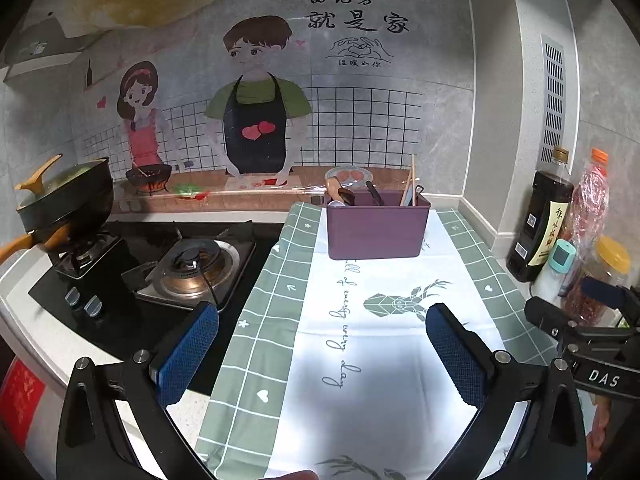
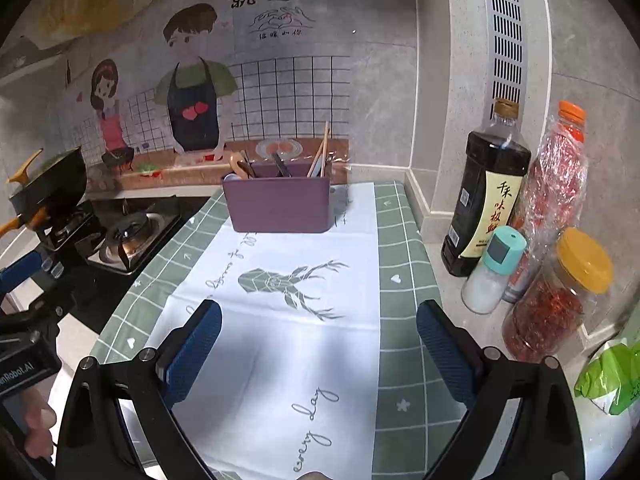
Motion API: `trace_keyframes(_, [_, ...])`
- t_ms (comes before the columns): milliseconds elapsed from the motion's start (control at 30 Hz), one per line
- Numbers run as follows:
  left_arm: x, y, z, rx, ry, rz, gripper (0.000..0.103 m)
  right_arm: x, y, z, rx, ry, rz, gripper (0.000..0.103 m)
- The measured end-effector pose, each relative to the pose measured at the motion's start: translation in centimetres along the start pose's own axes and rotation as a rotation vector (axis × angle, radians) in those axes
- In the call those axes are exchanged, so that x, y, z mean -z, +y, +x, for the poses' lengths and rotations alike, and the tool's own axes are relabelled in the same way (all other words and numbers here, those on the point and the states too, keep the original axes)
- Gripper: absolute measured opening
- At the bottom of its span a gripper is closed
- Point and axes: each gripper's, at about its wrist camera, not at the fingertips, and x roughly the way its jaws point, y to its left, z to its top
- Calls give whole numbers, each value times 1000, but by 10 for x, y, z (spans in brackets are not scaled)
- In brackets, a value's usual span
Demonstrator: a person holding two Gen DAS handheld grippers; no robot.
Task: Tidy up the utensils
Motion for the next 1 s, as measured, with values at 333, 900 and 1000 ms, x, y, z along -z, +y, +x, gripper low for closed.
trace_keyframes(333, [2, -6, -6, 6, -7, 26, 103, 2, -1, -10, 18, -24, -11, 97])
trace_keyframes(900, [1, -11, -6, 25, 6, 42, 103, 2, 0, -14, 22, -30, -19, 97])
trace_keyframes(1000, [1, -11, -7, 24, 4, 38, 103, 3, 0, -15, 19, -29, -20, 97])
